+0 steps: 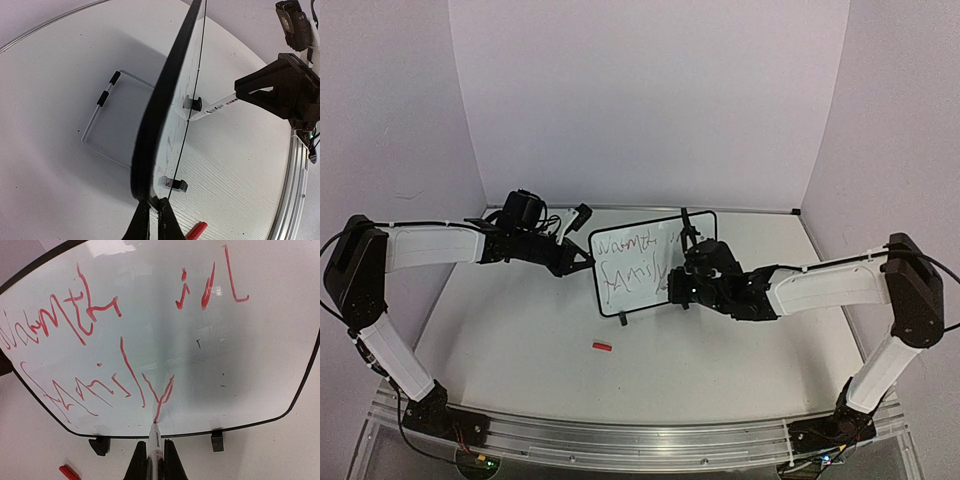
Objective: Write a sentence on the whiteboard
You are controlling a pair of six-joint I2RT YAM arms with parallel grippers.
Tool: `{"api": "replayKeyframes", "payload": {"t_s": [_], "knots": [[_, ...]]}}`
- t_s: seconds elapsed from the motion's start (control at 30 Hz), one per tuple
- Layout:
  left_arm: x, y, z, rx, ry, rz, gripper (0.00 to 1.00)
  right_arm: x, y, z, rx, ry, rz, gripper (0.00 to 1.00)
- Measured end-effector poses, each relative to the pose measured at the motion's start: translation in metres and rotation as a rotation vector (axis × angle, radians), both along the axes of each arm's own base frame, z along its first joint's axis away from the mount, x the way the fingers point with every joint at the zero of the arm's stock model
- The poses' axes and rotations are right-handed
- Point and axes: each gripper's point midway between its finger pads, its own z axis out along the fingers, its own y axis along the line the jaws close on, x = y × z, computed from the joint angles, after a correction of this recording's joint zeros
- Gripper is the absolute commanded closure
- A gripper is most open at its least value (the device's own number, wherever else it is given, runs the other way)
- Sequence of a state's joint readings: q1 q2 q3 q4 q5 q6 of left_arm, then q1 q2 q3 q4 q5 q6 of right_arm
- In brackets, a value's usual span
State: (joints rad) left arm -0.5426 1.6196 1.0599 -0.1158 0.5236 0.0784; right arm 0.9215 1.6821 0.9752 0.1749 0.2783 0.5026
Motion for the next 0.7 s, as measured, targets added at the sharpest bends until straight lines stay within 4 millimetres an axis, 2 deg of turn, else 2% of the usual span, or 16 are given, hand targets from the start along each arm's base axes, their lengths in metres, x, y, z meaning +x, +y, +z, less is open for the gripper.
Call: {"api": "replayKeyframes", "payload": {"t_s": [0.43,0.53,0.7], "knots": [[-0.001,0.000,-0.001,0.003,0.005,0.000,1.00,-0.009,0.010,0.005,0.046,0.021,0.069,1.00],[-0.001,0.000,-0.001,0.003,0.005,0.000,1.00,-0.014,0.004,0.016,0.064,0.008,0.071,1.00],[-0.001,0.000,-0.001,0.003,0.005,0.000,1.00,-0.021,-0.016,0.053,0.110,-0.054,0.043,1.00]]}}
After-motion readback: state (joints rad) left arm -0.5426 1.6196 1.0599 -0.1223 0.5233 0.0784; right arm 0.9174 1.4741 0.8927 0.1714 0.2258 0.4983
